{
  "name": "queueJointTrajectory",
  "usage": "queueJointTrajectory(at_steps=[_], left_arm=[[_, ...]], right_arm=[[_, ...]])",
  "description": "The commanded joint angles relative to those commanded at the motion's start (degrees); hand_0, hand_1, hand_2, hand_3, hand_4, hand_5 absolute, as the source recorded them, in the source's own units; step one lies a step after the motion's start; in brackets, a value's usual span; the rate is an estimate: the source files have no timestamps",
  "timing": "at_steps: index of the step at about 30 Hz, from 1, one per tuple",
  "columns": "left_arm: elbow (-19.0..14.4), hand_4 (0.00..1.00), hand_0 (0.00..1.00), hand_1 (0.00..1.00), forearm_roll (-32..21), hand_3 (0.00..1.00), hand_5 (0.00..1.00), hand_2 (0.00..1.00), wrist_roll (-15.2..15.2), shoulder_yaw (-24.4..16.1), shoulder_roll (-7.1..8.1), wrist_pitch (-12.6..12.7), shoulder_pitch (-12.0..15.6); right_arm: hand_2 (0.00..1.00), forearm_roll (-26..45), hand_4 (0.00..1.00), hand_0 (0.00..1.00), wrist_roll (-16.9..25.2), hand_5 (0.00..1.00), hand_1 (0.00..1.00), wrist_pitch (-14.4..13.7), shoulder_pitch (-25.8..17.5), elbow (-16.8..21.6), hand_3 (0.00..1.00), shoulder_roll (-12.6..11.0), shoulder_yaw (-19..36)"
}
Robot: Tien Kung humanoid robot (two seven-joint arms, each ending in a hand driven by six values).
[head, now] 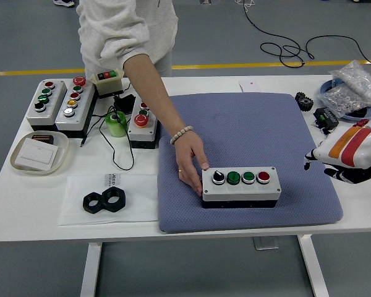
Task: Pick up the button,place it on the desk,press the button,press the button
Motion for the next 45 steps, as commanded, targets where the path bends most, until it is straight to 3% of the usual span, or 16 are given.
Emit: queueJointTrajectory(at_steps=[11,30,45], left_arm=[[0.0,0.550,0.736,0.905,-0.1,0.778,0.998,0.956,-0.1,0.1,0.02,0.1,-0.4],[0.0,0.549,0.736,0.907,0.7,0.776,0.998,0.956,-0.1,-0.3,0.19,0.4,-0.6],[0.0,0.549,0.738,0.905,1.3,0.774,0.998,0.955,0.0,0.1,0.06,0.5,-0.8]], right_arm=[[0.141,-1.7,0.431,0.177,-0.4,0.002,0.054,-0.2,0.5,0.0,0.764,4.8,-1.5],[0.138,-2.5,0.426,0.176,-0.5,0.002,0.053,-0.5,1.2,-0.1,0.771,10.8,-1.5],[0.137,-2.4,0.423,0.175,-1.2,0.002,0.053,-2.0,-1.6,-4.5,0.771,14.3,-1.2]])
